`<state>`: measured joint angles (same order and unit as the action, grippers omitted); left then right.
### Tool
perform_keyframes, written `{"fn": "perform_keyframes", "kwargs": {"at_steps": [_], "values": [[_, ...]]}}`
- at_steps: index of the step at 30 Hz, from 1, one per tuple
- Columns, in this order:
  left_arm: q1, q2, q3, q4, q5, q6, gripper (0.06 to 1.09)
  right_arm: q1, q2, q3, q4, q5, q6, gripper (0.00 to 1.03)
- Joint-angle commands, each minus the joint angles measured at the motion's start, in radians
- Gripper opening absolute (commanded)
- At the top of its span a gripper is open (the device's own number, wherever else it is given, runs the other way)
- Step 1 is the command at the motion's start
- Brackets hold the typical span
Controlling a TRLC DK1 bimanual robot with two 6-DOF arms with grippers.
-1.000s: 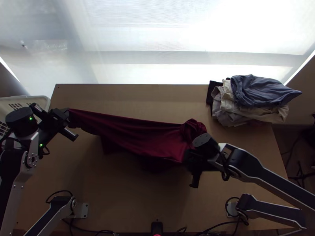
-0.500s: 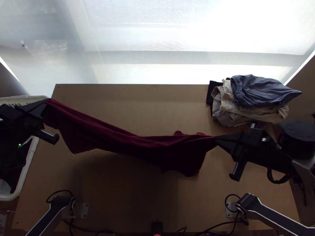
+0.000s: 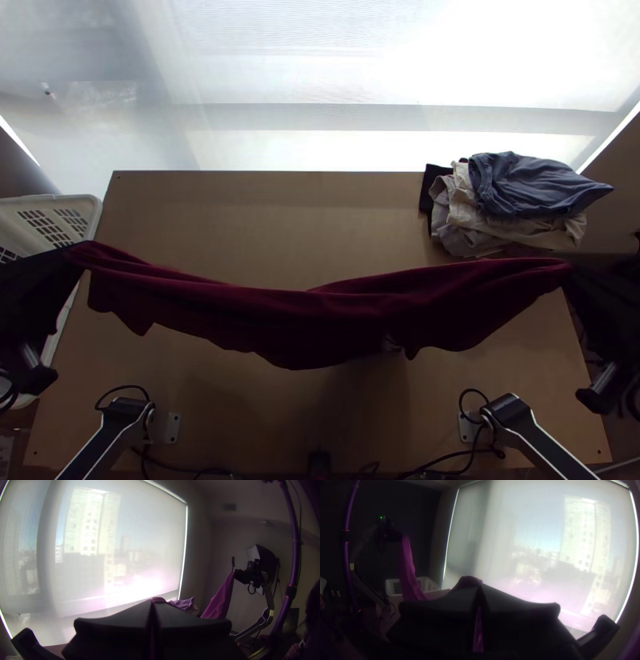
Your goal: Fold the t-shirt
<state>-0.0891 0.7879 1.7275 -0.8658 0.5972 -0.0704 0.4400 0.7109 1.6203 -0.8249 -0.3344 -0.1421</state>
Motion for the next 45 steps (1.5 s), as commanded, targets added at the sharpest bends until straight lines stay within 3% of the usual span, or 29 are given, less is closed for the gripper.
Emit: {"fn": "perform_keyframes", "kwargs": {"at_steps": [1,8,13,19,25,33,35,42,45], "values": [[0.058,-0.038,0.101,0.102,0.105,-0.124,0.10,-0.092,-0.068,0.039,0.078,-0.035,0.050,0.03],[0.177,-0.049,0.172,0.214,0.119,-0.161,0.10,-0.141,0.004,0.207,0.129,-0.037,0.111,0.03],[0.330,-0.050,0.282,0.217,0.253,-0.226,0.10,-0.215,0.036,0.320,0.093,-0.104,0.187,0.03],[0.405,-0.116,-0.101,0.254,0.268,-0.026,0.10,-0.271,0.042,0.148,0.142,-0.135,0.187,0.03],[0.442,0.051,-0.476,0.415,0.266,0.150,0.10,-0.225,0.256,-0.037,0.293,-0.134,0.161,0.03],[0.350,0.521,-0.568,0.613,0.156,0.304,0.10,-0.150,0.677,-0.120,0.434,-0.134,0.016,0.03],[0.304,0.648,-0.554,0.668,0.078,0.350,0.10,-0.147,0.812,-0.102,0.445,-0.132,-0.044,0.03],[0.226,1.051,-0.341,0.711,-0.053,0.425,0.10,-0.199,1.228,0.096,0.478,-0.129,-0.102,0.03],[0.201,1.154,-0.227,0.708,-0.094,0.420,0.10,-0.228,1.332,0.205,0.477,-0.081,-0.119,0.03]]}}
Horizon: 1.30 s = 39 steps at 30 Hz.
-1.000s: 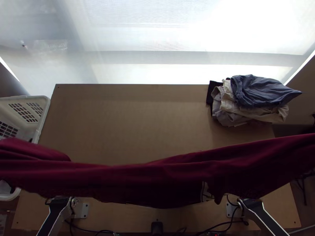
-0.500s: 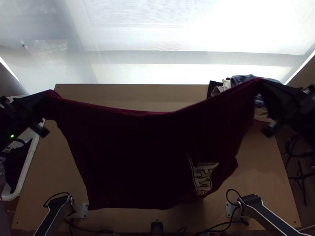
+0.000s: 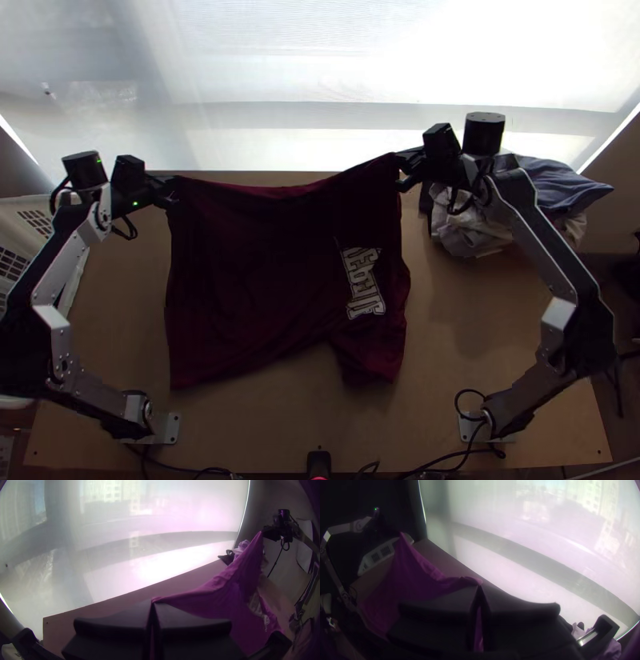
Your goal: Fold the t-shirt
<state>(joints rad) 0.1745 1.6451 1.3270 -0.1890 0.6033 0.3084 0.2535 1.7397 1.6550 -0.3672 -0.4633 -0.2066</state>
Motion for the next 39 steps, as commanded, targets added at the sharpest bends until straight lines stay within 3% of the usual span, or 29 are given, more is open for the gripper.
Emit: {"fn": "perform_keyframes", "kwargs": {"at_steps": [1,8,11,15,22,28,39], "values": [[-0.064,0.328,0.219,0.031,-0.119,0.032,0.10,-0.048,0.325,0.206,0.019,0.075,-0.059,0.03],[-0.072,0.535,0.601,-0.033,-0.227,-0.032,0.10,-0.088,0.445,0.440,0.008,0.210,-0.065,0.03],[-0.082,0.611,0.722,-0.130,-0.240,-0.023,0.10,-0.099,0.524,0.569,-0.072,0.226,-0.066,0.03],[-0.107,0.636,0.721,-0.211,-0.240,0.029,0.10,-0.085,0.601,0.621,-0.168,0.226,-0.120,0.03],[-0.139,0.636,0.713,-0.351,-0.240,0.057,0.10,-0.072,0.638,0.562,-0.253,0.224,-0.103,0.03],[-0.144,0.593,0.692,-0.561,-0.237,0.155,0.10,-0.066,0.580,0.560,-0.388,0.224,-0.089,0.03],[-0.101,0.329,0.354,-0.575,-0.234,0.313,0.10,-0.095,0.348,0.275,-0.432,0.203,-0.109,0.03]]}}
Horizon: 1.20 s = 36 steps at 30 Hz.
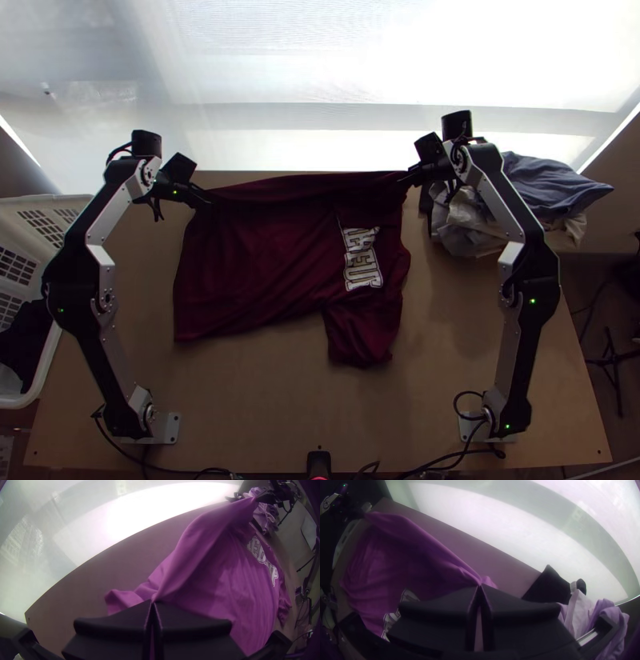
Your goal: Fold the t-shirt
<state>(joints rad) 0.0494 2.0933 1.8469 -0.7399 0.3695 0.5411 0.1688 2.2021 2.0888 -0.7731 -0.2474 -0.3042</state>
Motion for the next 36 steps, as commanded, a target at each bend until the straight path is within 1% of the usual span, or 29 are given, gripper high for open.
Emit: {"fn": "perform_keyframes", "kwargs": {"at_steps": [1,5,12,15,17,19,22,23,24,26,27,29,30,31,32,33,34,36], "values": [[0.032,-0.122,-0.190,-0.026,0.000,0.091,0.10,-0.011,-0.128,-0.194,-0.029,-0.013,-0.015,0.03],[0.061,-0.161,-0.291,-0.024,-0.001,0.137,0.10,-0.018,-0.193,-0.331,-0.029,-0.016,-0.023,0.03],[0.125,-0.223,-0.356,-0.024,-0.006,0.198,0.10,-0.017,-0.320,-0.493,-0.029,-0.027,-0.024,0.03],[0.132,-0.236,-0.393,-0.023,-0.007,0.224,0.10,-0.017,-0.329,-0.544,-0.029,-0.029,-0.024,0.03],[0.118,-0.242,-0.433,-0.015,-0.030,0.244,0.10,-0.003,-0.324,-0.581,-0.028,-0.029,-0.035,0.03],[0.102,-0.253,-0.466,0.007,-0.037,0.244,0.10,0.020,-0.315,-0.608,-0.028,-0.029,-0.035,0.03],[0.078,-0.257,-0.494,0.022,-0.038,0.238,0.10,0.038,-0.292,-0.642,0.009,-0.029,-0.027,0.03],[0.066,-0.257,-0.500,0.022,-0.038,0.235,0.10,0.040,-0.278,-0.645,0.014,-0.029,-0.026,0.04],[0.052,-0.257,-0.506,0.022,-0.038,0.230,0.10,0.044,-0.263,-0.645,0.014,-0.029,-0.018,0.08],[0.030,-0.259,-0.514,0.022,-0.037,0.218,0.10,0.060,-0.237,-0.645,0.026,-0.030,0.000,0.09],[0.023,-0.259,-0.517,0.024,-0.038,0.212,0.10,0.070,-0.229,-0.647,0.029,-0.029,0.005,0.12],[0.010,-0.256,-0.517,0.028,-0.037,0.198,0.10,0.089,-0.220,-0.647,0.040,-0.029,0.005,0.13],[0.006,-0.254,-0.518,0.036,-0.037,0.188,0.12,0.092,-0.217,-0.645,0.044,-0.029,0.008,0.17],[0.001,-0.254,-0.518,0.039,-0.038,0.183,0.24,0.092,-0.217,-0.645,0.052,-0.027,0.020,0.25],[0.000,-0.257,-0.520,0.039,-0.043,0.183,0.56,0.089,-0.217,-0.641,0.052,-0.027,0.027,0.35],[0.000,-0.260,-0.520,0.039,-0.047,0.183,0.98,0.084,-0.219,-0.638,0.051,-0.027,0.031,0.44],[0.003,-0.266,-0.520,0.042,-0.047,0.180,1.04,0.081,-0.222,-0.636,0.046,-0.027,0.033,0.54],[0.018,-0.276,-0.518,0.043,-0.047,0.171,1.04,0.075,-0.226,-0.635,0.029,-0.027,0.037,0.72]]}}
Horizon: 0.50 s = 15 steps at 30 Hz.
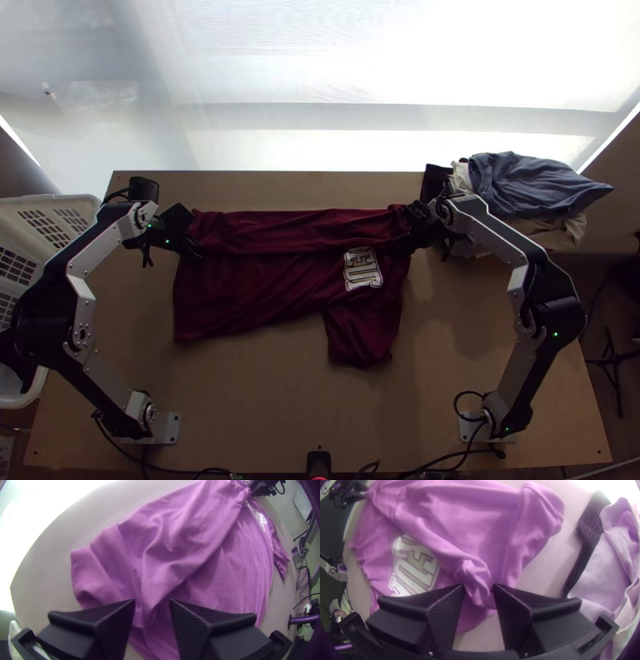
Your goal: Fold the t-shirt
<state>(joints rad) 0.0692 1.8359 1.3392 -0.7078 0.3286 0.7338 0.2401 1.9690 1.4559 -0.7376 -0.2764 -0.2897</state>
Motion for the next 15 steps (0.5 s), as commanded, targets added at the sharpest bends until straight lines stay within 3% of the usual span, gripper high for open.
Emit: {"fn": "perform_keyframes", "kwargs": {"at_steps": [1,3,11,15], "values": [[0.009,-0.023,-0.011,0.010,-0.005,-0.024,1.04,0.002,0.005,0.000,-0.017,0.002,0.023,0.82],[0.030,-0.041,-0.011,-0.005,-0.005,-0.024,1.04,-0.001,-0.010,0.001,-0.049,0.005,0.021,0.99],[0.169,-0.213,0.018,-0.124,-0.005,0.039,1.04,-0.033,-0.190,-0.048,-0.157,0.011,-0.011,0.99],[0.090,-0.454,-0.184,-0.148,-0.017,0.208,1.04,0.038,-0.340,-0.169,-0.186,0.039,-0.043,0.98]]}}
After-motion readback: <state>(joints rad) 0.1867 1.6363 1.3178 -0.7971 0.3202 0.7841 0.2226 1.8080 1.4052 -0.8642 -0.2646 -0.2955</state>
